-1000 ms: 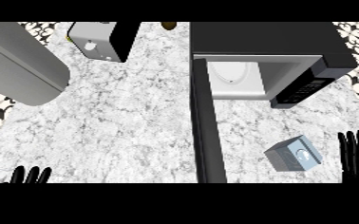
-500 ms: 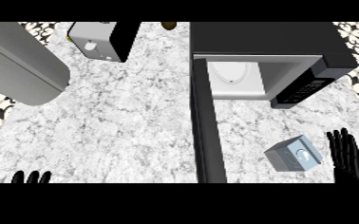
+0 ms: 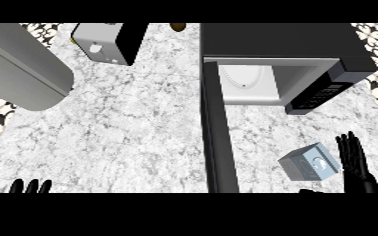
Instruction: Pick up the milk, place it into the microwave and close the microwave
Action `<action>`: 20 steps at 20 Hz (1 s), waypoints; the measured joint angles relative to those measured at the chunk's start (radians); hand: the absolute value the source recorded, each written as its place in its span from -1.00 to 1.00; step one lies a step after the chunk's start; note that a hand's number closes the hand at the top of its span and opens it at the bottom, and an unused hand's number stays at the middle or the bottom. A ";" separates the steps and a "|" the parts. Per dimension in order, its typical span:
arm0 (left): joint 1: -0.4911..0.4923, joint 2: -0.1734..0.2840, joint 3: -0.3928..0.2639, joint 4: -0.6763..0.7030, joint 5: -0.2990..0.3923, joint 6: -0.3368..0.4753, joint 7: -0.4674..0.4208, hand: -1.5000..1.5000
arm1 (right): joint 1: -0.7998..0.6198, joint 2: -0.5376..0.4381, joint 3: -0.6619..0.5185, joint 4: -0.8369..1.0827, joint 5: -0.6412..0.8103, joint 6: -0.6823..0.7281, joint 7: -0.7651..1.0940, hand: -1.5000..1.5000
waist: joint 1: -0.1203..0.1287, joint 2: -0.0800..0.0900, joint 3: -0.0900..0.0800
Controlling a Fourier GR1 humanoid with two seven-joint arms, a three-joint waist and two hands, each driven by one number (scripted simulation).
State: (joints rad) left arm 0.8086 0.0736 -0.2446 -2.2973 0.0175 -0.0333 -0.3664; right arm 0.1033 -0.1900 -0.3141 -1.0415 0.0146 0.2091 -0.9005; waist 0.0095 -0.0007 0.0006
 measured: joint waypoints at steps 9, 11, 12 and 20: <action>0.019 0.007 -0.001 0.011 0.000 -0.002 -0.025 -1.00 | -0.104 -0.028 0.022 0.253 0.035 0.000 -0.064 -1.00 | 0.002 0.000 0.000; -0.001 0.004 0.002 0.019 -0.004 0.005 -0.012 -1.00 | -0.130 -0.031 0.031 0.300 0.035 0.005 -0.069 -1.00 | 0.001 0.001 0.001; -0.003 0.004 -0.001 0.018 -0.005 0.006 -0.011 -1.00 | -0.145 -0.039 0.029 0.330 0.032 0.009 -0.072 -1.00 | 0.002 0.001 0.001; 0.030 0.019 0.022 0.004 0.039 -0.018 -0.030 -1.00 | -0.209 -0.037 0.022 0.432 0.013 -0.008 -0.102 -1.00 | 0.005 0.001 0.001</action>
State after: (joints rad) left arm 0.8388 0.0926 -0.2224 -2.2932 0.0569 -0.0512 -0.3964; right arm -0.1057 -0.2269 -0.2925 -0.6096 0.0273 0.2012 -1.0030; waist 0.0149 -0.0001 0.0019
